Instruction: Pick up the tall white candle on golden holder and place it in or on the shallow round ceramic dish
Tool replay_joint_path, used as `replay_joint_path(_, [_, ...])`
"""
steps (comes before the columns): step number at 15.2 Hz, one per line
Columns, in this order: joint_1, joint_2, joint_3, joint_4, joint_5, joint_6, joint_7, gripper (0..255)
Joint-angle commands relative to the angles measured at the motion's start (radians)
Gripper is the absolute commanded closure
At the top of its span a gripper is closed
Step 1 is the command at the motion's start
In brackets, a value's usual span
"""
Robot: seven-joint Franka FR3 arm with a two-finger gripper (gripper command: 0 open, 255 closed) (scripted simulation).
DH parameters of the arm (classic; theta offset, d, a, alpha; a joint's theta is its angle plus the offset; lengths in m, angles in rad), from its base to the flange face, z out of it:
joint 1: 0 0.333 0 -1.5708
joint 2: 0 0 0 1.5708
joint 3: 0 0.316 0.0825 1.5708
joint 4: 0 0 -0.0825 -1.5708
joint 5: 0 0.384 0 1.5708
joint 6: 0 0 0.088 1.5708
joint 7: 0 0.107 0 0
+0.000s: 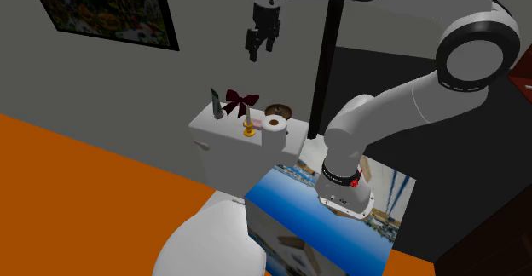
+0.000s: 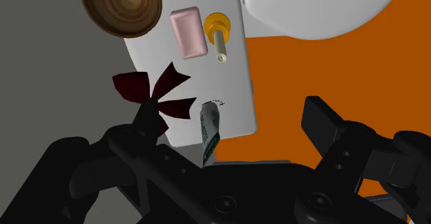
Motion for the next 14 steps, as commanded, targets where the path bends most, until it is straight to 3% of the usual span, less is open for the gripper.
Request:
replay_joint_path(1, [0.000,0.000,0.000,0.000,0.000,0.000,0.000,0])
replay_joint_path(14, [0.020,0.185,0.018,-0.295,0.011,0.468,-0.026,0])
